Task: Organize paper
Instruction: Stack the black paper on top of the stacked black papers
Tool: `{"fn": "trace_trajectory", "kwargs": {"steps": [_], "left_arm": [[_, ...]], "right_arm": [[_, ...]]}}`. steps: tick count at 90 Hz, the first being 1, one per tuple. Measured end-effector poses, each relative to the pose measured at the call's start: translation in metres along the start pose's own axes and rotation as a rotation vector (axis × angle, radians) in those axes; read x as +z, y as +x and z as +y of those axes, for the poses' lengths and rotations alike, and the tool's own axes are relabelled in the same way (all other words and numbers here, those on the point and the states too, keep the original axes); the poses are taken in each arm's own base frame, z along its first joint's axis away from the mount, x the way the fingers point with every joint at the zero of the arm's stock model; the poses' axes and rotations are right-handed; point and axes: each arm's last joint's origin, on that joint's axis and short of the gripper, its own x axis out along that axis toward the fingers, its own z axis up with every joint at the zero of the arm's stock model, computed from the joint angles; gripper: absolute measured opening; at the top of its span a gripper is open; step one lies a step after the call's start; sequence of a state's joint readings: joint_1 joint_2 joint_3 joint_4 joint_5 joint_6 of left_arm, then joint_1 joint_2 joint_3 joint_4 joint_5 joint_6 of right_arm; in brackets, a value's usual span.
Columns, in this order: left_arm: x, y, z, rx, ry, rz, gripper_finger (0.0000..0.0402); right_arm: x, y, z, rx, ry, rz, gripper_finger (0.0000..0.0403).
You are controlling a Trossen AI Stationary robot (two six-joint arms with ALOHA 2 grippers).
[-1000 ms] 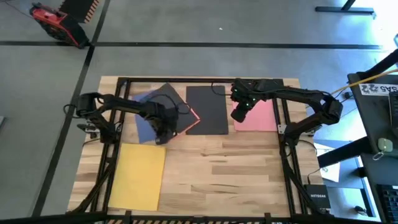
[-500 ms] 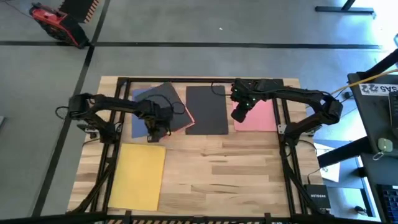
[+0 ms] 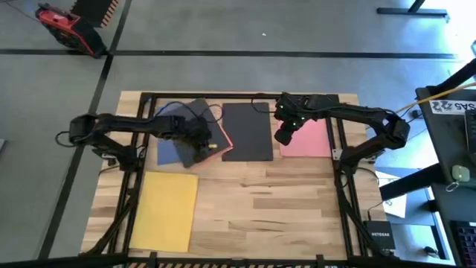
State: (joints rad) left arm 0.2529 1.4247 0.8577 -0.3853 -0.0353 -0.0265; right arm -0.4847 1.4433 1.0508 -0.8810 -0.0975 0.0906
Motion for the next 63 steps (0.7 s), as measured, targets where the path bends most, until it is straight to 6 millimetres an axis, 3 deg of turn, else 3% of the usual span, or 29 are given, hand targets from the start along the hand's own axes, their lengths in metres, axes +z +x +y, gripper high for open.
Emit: {"fn": "trace_trajectory", "kwargs": {"steps": [11,21,33,46,63], "left_arm": [[0.01,0.027,0.012,0.026,-0.039,-0.086,0.0],[0.004,0.054,0.018,0.038,-0.055,-0.03,0.0],[-0.008,0.074,0.012,-0.007,-0.031,0.069,0.0],[-0.018,0.075,-0.001,-0.044,0.034,0.168,0.0],[-0.029,0.061,-0.01,-0.07,0.119,0.298,0.0]], "right_arm": [[0.0,0.0,0.0,0.0,0.001,0.0,0.0001],[0.0,0.0,0.0,0.0,0.006,0.003,0.0001],[0.0,0.0,0.0,0.0,0.007,0.003,0.0001],[0.0,0.0,0.0,-0.001,0.006,0.003,0.0001],[0.0,0.0,0.0,-0.012,-0.014,0.003,0.0001]]}}
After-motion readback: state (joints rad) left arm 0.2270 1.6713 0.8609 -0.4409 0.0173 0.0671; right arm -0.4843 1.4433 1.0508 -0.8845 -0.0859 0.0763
